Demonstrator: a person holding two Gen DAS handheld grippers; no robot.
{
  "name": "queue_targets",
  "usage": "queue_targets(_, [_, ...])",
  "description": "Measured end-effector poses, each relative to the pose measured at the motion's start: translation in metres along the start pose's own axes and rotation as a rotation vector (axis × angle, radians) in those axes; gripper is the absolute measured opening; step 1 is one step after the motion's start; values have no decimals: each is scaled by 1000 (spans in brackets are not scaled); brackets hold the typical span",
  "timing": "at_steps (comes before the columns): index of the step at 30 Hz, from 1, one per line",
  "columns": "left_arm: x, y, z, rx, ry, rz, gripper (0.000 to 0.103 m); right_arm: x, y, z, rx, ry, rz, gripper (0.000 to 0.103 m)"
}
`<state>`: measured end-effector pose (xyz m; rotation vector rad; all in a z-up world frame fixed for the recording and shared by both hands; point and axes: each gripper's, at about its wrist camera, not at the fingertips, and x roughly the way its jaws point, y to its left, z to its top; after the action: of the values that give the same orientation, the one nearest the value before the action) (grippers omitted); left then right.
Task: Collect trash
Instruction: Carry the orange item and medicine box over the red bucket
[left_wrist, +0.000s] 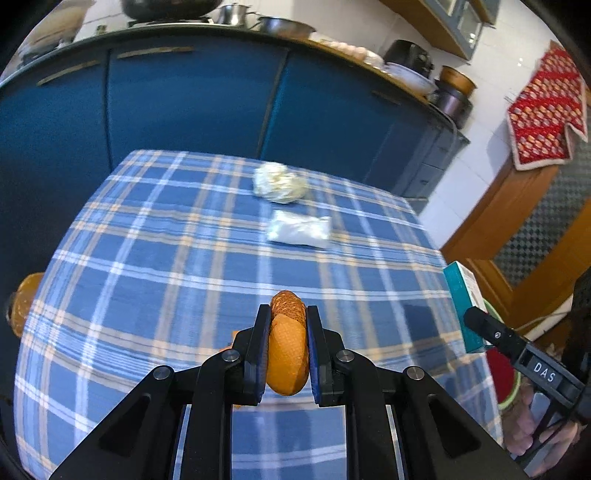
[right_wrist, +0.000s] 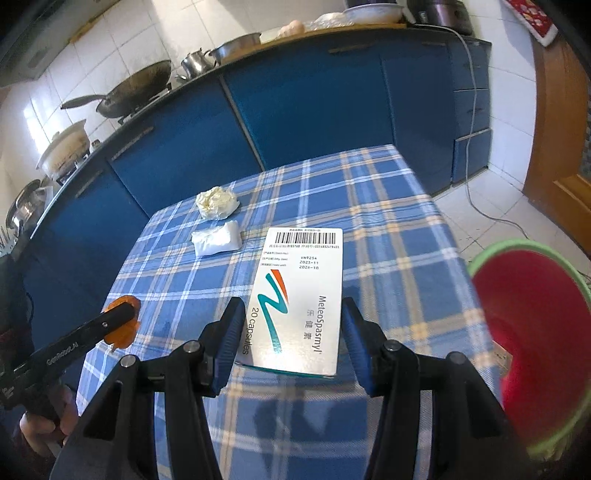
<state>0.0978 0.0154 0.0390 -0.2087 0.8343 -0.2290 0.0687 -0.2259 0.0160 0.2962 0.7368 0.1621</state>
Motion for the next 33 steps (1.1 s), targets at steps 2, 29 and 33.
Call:
queue_targets(2, [-1,-10,-1,14,-1,-17,18,-8,-5,-3,9,-10,-6,55])
queue_targets(29, [13,-159,-12,230,47,-240,18,-78,-89,-27,142,-86,-109,55])
queue_targets(33, [19,-181,-16,265,66,-267,18,-86,-105,-30,168,-98,-130,55])
